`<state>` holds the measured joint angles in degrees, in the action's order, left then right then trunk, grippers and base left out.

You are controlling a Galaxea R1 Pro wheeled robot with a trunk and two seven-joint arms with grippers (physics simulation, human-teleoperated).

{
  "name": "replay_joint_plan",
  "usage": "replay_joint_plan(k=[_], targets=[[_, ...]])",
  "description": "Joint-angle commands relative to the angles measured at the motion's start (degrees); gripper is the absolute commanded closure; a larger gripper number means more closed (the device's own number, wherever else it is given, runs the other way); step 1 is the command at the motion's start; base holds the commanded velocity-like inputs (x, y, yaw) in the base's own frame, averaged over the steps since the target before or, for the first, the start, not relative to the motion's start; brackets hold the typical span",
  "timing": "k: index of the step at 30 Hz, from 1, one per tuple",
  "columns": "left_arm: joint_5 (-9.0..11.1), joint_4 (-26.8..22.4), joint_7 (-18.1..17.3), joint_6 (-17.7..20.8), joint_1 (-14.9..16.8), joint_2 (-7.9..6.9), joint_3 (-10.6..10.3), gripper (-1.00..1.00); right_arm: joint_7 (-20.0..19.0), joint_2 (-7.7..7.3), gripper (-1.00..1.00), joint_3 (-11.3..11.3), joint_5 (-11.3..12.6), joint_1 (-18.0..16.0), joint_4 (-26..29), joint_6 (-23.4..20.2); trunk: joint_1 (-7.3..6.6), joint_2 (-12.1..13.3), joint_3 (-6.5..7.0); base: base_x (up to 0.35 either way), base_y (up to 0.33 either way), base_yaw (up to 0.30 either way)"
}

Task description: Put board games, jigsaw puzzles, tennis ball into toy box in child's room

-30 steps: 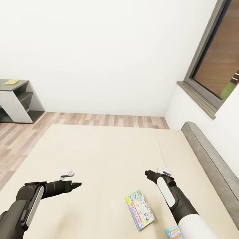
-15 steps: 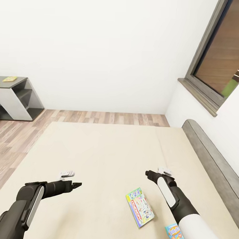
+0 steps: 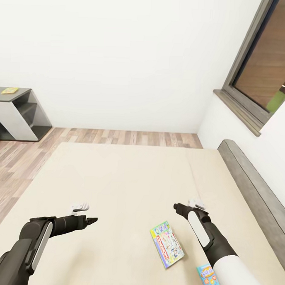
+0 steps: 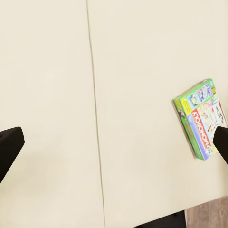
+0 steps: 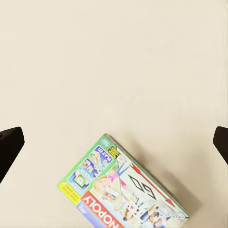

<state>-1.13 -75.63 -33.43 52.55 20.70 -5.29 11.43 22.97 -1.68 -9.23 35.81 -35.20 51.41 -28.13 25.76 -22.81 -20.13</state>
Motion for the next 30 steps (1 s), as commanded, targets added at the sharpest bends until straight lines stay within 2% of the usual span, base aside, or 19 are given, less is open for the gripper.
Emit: replay_joint_plan(k=[1, 30], targets=[[-0.12, -0.05, -0.31, 0.36, 0.05, 0.01, 0.08, -1.0, 0.58, -0.08, -1.0, -0.27, 0.58, -0.05, 0.09, -0.09, 0.03, -0.11, -0.2, 0.0, 0.0, 0.0], [-0.01, -0.05, -0.45, 0.36, 0.05, 0.0, 0.07, -1.0, 0.52, -0.02, -1.0, -0.31, 0.66, -0.05, 0.01, -0.09, 0.03, -0.11, -2.91, 0.0, 0.0, 0.0]])
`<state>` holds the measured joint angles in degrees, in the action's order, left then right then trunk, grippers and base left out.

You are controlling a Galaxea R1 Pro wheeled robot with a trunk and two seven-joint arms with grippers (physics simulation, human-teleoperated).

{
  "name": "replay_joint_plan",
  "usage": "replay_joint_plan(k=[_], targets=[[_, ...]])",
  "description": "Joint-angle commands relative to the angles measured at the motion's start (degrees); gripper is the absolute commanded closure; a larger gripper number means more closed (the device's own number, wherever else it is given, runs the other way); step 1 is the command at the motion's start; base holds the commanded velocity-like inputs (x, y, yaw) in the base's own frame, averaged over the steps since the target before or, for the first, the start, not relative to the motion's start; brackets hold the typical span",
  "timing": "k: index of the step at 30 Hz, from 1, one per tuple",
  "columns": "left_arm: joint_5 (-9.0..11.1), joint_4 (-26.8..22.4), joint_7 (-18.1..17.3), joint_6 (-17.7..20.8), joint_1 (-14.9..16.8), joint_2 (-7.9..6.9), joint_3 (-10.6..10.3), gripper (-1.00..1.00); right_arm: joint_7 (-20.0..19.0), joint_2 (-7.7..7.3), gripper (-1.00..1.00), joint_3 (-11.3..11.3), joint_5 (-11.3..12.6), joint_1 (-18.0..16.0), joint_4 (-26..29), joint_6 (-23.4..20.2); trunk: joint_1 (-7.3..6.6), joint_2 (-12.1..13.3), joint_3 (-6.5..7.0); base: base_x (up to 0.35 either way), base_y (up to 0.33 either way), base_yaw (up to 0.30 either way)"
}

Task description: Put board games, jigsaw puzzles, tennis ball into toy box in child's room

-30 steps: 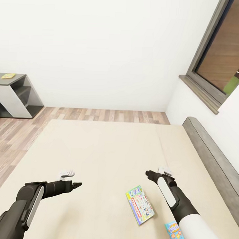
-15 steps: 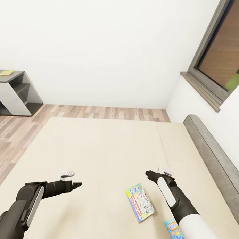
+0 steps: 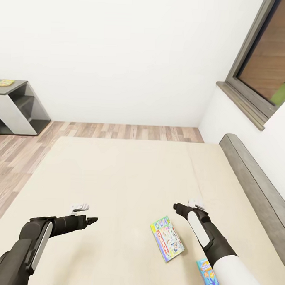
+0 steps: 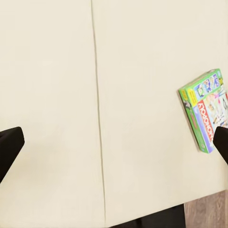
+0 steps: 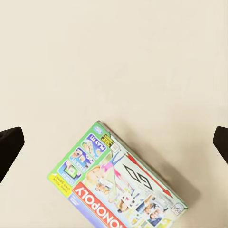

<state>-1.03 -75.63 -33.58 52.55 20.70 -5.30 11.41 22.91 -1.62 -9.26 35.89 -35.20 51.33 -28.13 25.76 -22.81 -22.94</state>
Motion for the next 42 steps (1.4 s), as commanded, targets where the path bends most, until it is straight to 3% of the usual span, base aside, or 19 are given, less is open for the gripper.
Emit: replay_joint_plan(k=[1, 6, 11, 13, 16, 22, 23, 27, 33, 42], targets=[[-0.1, -0.07, -0.34, 0.38, 0.04, 0.02, 0.08, -1.0, 0.58, -0.09, -1.0, -0.26, 0.58, -0.04, 0.09, -0.09, 0.03, -0.11, -0.19, 0.0, 0.0, 0.0], [0.48, -0.42, -1.73, 0.98, 0.04, -0.17, 0.5, -1.0, 0.56, -0.12, -1.0, -0.24, 0.61, -0.04, 0.09, -0.09, 0.03, -0.11, -0.66, 0.0, 0.0, 0.0], [2.76, -0.61, -6.8, 1.88, 0.04, -0.53, 0.77, -1.0, 0.56, -0.08, -1.0, -0.26, 0.64, -0.04, 0.09, -0.09, 0.03, -0.11, -1.13, 0.0, 0.0, 0.0], [4.19, -0.77, -10.53, 2.37, 0.04, -0.96, 0.93, -1.0, 0.55, -0.07, -1.0, -0.28, 0.65, -0.04, 0.09, -0.09, 0.03, -0.11, -1.31, 0.0, 0.0, 0.0], [5.82, -1.11, -16.75, 2.85, 0.04, -2.73, 1.56, -1.0, 0.55, -0.04, -1.0, -0.3, 0.66, -0.04, 0.09, -0.09, 0.03, -0.11, -1.59, 0.0, 0.0, 0.0], [7.29, -1.39, -29.1, 3.02, 0.04, -7.93, 3.1, -1.0, 0.6, -0.03, -1.0, -0.31, 0.65, -0.04, 0.09, -0.09, 0.03, -0.11, -2.15, 0.01, -0.004, 0.0], [7.41, -1.27, -32.61, 2.92, 0.04, -8.9, 3.43, -1.0, 0.58, -0.05, -1.0, -0.31, 0.64, -0.04, 0.09, -0.09, 0.03, -0.11, -2.25, 0.014, -0.007, 0.0], [7.54, -1.13, -37.95, 2.76, 0.0, -9.93, 3.94, -1.0, 0.58, -0.1, -1.0, -0.31, 0.6, -0.04, 0.09, -0.09, 0.03, -0.11, -2.62, 0.008, -0.004, 0.0], [7.6, -1.06, -41.16, 2.68, -0.03, -10.33, 4.65, -1.0, 0.56, -0.17, -1.0, -0.24, 0.51, -0.04, 0.09, -0.09, 0.03, -0.11, -3.18, 0.003, -0.001, 0.0], [7.52, -1.1, -41.95, 2.69, -0.04, -10.27, 4.97, -1.0, 0.55, -0.22, -1.0, -0.15, 0.47, -0.04, 0.4, 0.07, 0.03, -0.11, -3.51, 0.0, 0.0, 0.0]])
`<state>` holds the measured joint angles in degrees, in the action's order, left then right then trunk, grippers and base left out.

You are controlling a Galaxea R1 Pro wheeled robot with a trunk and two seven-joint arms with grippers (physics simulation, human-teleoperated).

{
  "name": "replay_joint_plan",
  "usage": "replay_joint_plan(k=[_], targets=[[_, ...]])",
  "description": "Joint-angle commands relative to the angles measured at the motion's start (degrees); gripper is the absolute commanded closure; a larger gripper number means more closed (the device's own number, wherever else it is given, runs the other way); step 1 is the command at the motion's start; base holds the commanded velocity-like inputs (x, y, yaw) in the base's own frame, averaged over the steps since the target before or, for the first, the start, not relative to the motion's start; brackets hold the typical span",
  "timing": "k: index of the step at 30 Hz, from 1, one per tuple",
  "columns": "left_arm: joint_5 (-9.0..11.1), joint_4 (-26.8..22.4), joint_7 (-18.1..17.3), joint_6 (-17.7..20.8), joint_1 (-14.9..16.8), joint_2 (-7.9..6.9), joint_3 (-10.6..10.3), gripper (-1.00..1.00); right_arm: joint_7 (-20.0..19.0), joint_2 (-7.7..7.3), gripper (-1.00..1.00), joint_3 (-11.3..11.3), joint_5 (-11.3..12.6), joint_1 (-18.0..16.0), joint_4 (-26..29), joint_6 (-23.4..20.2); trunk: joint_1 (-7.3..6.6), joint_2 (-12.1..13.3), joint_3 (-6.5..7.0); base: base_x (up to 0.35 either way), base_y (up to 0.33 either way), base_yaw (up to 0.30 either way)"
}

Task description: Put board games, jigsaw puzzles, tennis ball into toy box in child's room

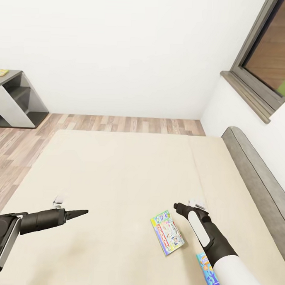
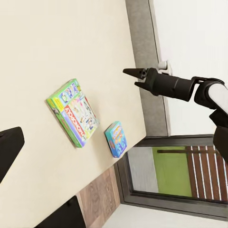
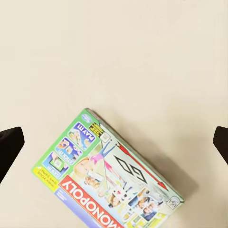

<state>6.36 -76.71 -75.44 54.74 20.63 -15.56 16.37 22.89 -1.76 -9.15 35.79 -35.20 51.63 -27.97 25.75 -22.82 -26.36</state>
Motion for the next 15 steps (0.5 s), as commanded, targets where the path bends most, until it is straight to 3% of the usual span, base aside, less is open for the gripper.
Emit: replay_joint_plan(k=[1, 15], targets=[[0.13, -0.02, -0.29, 0.48, 0.03, -0.05, 0.05, -1.0, 0.58, -0.04, -1.0, -0.26, 0.59, -0.04, 0.16, -0.07, 0.03, -0.1, -0.09, 0.0, 0.0, 0.0], [0.14, -0.02, -0.07, 0.52, 0.03, -0.01, 0.25, -1.0, 0.56, 0.01, -1.0, -0.21, 0.58, -0.04, 0.13, -0.04, 0.03, -0.1, -0.12, 0.0, 0.0, 0.0]])
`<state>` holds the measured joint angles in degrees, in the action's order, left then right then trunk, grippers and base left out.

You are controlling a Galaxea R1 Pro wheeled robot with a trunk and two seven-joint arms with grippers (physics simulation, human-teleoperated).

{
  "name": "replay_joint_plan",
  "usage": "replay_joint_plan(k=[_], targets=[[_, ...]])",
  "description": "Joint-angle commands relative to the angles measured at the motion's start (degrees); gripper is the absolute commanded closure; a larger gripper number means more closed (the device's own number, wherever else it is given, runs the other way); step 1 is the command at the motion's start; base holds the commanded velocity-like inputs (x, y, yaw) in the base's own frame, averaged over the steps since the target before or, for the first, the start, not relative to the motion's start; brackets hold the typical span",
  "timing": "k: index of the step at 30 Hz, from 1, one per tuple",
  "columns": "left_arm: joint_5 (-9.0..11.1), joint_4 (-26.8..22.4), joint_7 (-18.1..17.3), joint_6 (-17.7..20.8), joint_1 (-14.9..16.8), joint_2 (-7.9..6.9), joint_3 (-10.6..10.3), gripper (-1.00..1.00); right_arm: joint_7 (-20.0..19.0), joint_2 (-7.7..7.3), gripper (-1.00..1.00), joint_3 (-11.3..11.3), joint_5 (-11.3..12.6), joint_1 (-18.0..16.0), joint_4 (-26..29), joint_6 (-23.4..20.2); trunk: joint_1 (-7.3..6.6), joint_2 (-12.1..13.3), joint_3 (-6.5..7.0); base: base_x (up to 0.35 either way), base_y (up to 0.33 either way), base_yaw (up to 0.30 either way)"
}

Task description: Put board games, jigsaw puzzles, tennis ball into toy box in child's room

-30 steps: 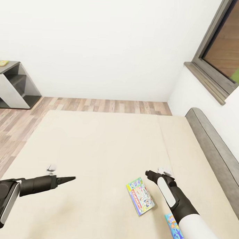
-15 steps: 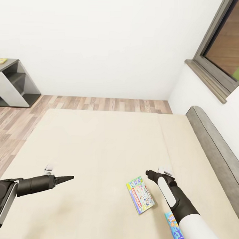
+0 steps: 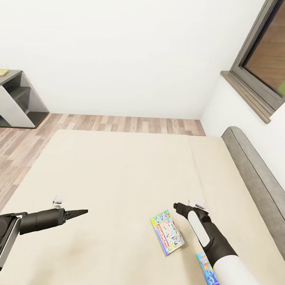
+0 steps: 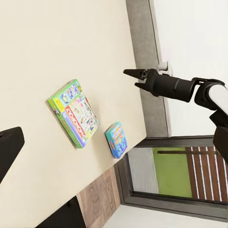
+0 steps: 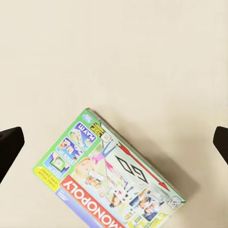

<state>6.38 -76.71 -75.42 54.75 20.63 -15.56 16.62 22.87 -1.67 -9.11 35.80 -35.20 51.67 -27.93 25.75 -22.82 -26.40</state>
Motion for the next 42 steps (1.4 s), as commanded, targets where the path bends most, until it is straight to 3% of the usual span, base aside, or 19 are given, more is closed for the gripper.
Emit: replay_joint_plan(k=[1, 11, 26, 42], targets=[[0.11, -0.01, -0.07, 0.51, 0.03, -0.01, 0.01, -1.0, 0.57, -0.1, -1.0, -0.22, 0.6, -0.04, 0.09, -0.09, 0.03, -0.1, -0.09, 0.0, 0.0, 0.0], [-0.03, -0.01, 0.0, 0.53, 0.03, 0.06, -0.1, -1.0, 0.66, -0.12, -1.0, -0.3, 0.6, -0.04, 0.14, -0.43, 0.03, -0.1, -0.09, 0.0, 0.0, 0.0], [-0.13, -0.01, 0.06, 0.62, 0.03, 0.09, -0.23, -1.0, 0.18, -0.13, -1.0, 0.12, 0.66, -0.04, 0.6, -5.02, 0.03, -0.1, -0.09, 0.0, 0.0, 0.0], [0.43, -0.98, -0.81, 0.71, 0.27, -0.23, 0.32, -1.0, -0.77, -0.27, -1.0, 0.23, 0.81, 0.01, 6.07, -6.78, 0.03, -0.1, -0.8, 0.0, 0.0, 0.0]])
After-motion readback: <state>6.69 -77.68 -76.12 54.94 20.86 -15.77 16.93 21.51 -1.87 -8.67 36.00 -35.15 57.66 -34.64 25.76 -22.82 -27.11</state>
